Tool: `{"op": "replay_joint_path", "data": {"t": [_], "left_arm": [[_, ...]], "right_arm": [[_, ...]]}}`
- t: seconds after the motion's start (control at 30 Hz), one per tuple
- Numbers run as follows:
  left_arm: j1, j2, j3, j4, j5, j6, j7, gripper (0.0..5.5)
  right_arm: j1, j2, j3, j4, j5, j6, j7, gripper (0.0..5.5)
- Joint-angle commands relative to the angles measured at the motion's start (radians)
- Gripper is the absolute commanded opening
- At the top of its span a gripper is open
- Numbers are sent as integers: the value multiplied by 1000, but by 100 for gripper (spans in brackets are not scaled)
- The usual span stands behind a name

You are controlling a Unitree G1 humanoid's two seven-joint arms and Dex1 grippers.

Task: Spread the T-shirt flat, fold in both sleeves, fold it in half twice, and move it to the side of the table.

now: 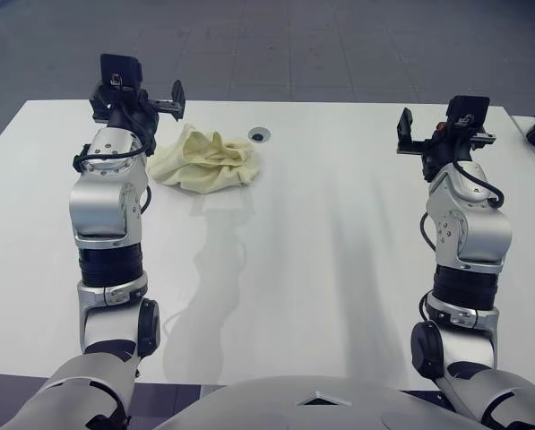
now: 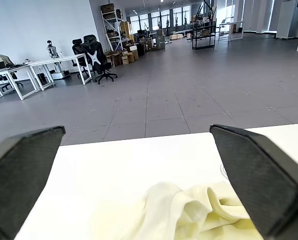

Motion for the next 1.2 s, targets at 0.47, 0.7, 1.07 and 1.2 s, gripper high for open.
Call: {"op": "replay_joint_path", "data": {"t": [0.47,0.7,1.07,1.2], "left_arm": [[-32,13,-19,35,15,-2,-26,540],[-29,10,-11,39,18,-13,-16,540],[-21,3,6,22,26,-12,-4,540],[-11,4,6,13,25,-9,-9,540]], "right_arm": [[20,13,-9,-30,-3,15,-4,539],[5,6,3,4,-12,-2,6,539],[-41,-9,32,63,-28,-27,42,539],[-33,-9,34,51,-29,-23,42,539]]}}
